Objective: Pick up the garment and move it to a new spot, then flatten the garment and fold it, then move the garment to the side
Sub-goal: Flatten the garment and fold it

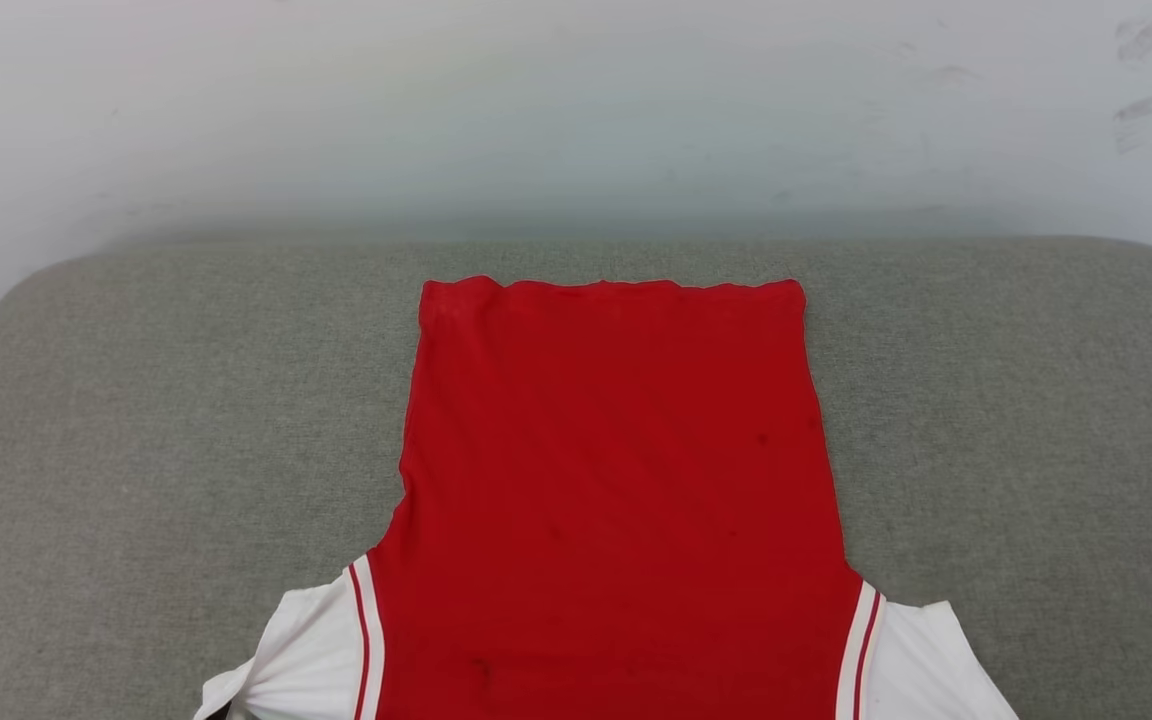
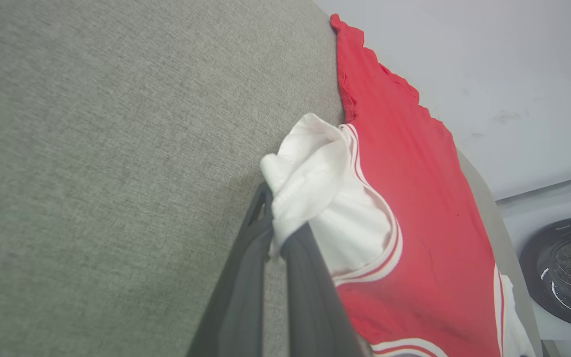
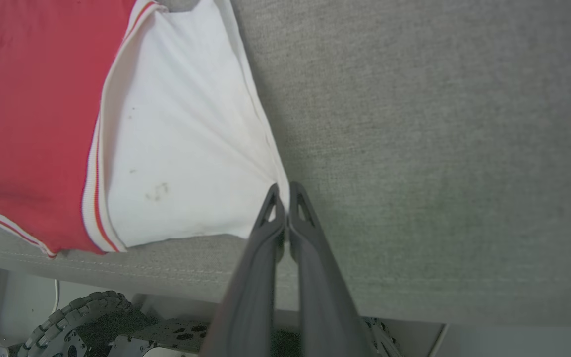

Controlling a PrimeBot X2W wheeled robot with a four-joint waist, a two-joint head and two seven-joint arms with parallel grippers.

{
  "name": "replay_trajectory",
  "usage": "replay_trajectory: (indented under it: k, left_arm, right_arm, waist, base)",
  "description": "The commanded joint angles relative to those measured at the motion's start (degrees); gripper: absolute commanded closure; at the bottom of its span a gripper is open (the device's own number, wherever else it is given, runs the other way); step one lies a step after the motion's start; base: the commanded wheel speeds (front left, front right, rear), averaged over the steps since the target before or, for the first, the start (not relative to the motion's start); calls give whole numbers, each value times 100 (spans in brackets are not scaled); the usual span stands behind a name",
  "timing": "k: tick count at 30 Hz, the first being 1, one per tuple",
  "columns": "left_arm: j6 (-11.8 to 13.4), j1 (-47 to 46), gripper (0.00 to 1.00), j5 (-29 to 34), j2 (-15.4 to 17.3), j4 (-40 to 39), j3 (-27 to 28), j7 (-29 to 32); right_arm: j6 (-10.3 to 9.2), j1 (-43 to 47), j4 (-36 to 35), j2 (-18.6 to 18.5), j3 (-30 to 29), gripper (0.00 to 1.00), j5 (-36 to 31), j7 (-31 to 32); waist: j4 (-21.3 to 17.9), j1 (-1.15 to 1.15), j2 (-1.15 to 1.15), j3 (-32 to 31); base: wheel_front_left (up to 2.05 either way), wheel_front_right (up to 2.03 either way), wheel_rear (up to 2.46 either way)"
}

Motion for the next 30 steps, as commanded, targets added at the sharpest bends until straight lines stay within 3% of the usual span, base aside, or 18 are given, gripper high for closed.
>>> replay_trajectory:
  k: [1, 4, 5, 6, 7, 13, 19, 24, 30]
  left_arm:
    - [-27, -4, 100, 50, -6, 26, 8, -43]
    - [-47, -153, 100, 190, -96, 14, 6, -43]
    - [-46, -201, 100, 246, -141, 11, 34, -43]
    - [-48, -224, 100, 296, -177, 0, 37, -43]
    - [-50, -247, 100, 357, -201, -10, 18, -42]
    - [-45, -494, 100, 695, -405, -218, -18, -34]
    - [-14, -832, 100, 1031, -544, -534, -139, -27]
    - [-77, -1236, 100, 1273, -697, -734, -283, -6]
    - [-221, -1780, 100, 1531, -919, -800, -446, -9]
  right_arm:
    - [-10, -6, 26, -9, -12, 100, -51, -38]
    - [-10, -207, -38, 14, -41, 100, -89, -165]
    - [-10, -264, -74, 29, -47, 90, -110, -199]
    - [-10, -326, -119, 43, -50, 17, -127, -233]
    - [-10, -399, -157, 49, -65, 0, -146, -256]
    - [-7, -1030, -708, -34, -362, 0, -371, -454]
    - [-7, -2280, -1447, -174, -679, 0, -798, -41]
    - [-7, -3714, -1427, -326, -540, 0, -1114, 962]
    - [-7, -5429, -569, -524, -238, 0, -1399, 2558]
  waist:
    - [10, 0, 0, -3]
    - [36, 0, 0, 0]
    - [47, 0, 0, 2]
    - [54, 0, 0, 4]
    - [62, 0, 0, 8]
    - [202, 0, 0, 187]
    - [482, 0, 0, 613]
    - [816, 0, 0, 1171]
    - [1232, 0, 0, 1786]
  base:
    - [0, 0, 0]
    - [0, 0, 0]
    - [0, 0, 0]
    - [0, 0, 0]
    - [0, 0, 0]
    - [0, 0, 0]
    - [0, 0, 0]
    - [0, 0, 0]
    - [0, 0, 0]
